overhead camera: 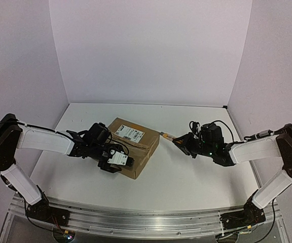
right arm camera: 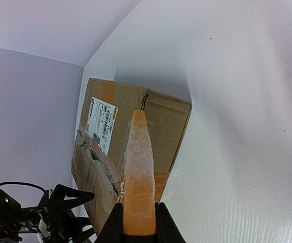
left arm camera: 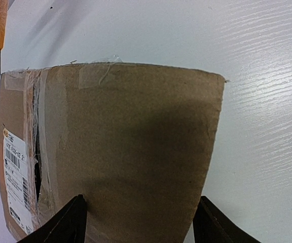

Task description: Unpack the express box

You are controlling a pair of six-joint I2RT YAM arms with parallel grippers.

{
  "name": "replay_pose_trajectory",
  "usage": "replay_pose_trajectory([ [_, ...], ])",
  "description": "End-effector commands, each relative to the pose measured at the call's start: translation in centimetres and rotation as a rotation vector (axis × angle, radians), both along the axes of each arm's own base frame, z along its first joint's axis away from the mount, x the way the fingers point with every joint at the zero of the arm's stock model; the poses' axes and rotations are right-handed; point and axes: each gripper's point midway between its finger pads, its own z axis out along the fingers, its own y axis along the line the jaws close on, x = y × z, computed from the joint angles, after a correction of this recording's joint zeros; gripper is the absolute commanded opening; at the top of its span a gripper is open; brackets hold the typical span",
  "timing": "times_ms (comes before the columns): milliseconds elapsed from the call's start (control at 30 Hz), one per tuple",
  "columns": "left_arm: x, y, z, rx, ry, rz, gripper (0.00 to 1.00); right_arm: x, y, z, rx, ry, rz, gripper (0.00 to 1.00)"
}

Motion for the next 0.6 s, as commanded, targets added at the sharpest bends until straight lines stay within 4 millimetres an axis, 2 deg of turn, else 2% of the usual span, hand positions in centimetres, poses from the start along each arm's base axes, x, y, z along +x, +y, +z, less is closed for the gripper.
replay_pose_trajectory([
  [0,-0.5,0.5,-0.2,-0.006,0.026,0.014,0.72,1.3,0.7,1.7,0.058,-0.040,-0.014,0.00],
  [567,-0.4,0.4,-0.3,-0.008,0.025,0.018,0.72,0.1,-0.5,1.8,0.078,-0.022,-0.045,0.00],
])
